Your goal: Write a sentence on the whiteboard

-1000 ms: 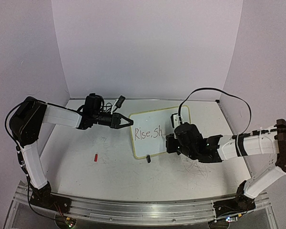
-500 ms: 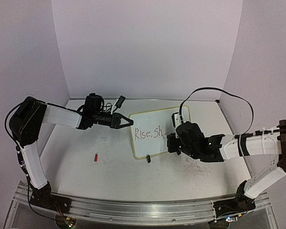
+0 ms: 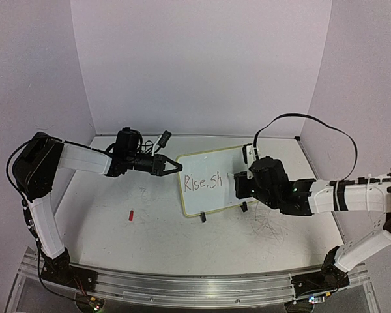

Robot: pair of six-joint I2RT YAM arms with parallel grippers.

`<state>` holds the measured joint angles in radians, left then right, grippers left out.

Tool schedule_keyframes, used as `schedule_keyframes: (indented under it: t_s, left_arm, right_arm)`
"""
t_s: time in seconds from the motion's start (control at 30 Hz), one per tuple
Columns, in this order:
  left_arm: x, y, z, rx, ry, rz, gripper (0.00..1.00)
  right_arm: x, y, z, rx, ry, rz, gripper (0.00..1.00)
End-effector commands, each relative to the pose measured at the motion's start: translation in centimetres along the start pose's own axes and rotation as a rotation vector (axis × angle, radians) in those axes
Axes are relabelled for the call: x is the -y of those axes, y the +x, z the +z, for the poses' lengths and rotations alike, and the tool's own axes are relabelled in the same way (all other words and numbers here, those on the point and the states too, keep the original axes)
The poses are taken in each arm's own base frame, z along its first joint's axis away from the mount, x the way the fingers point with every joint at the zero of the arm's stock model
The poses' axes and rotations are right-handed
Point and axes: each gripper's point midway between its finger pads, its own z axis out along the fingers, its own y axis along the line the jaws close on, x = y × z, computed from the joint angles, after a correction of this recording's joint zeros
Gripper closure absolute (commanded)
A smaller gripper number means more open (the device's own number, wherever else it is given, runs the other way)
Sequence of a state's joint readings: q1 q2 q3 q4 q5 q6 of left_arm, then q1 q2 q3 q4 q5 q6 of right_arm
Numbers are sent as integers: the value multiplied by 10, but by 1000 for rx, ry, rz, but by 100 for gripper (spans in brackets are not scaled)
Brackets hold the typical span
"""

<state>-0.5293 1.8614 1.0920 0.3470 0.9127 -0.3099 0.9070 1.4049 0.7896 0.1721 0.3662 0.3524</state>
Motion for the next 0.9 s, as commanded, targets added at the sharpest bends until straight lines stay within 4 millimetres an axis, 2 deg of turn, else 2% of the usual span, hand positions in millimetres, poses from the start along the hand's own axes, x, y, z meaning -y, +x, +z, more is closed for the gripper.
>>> schedule_keyframes:
  t_s: [0.0, 0.37, 0.53, 0.7, 0.87]
  left_arm:
    - [4, -9, 0, 2, -28, 9, 100]
    - [4, -8, 1, -2, -27, 9, 100]
    - [4, -8, 1, -2, -27, 9, 100]
    - [4, -7, 1, -3, -26, 8, 100]
    - [3, -6, 1, -5, -26, 6, 100]
  right_arm:
    - [-10, -22, 4, 52, -27, -6, 100]
    - [-24, -28, 7, 67, -89, -17, 100]
    - [-22, -26, 13, 62, -65, -19, 100]
    - [-15, -15, 21, 25, -11, -26, 100]
    - [-13, -18, 14, 29, -18, -16, 100]
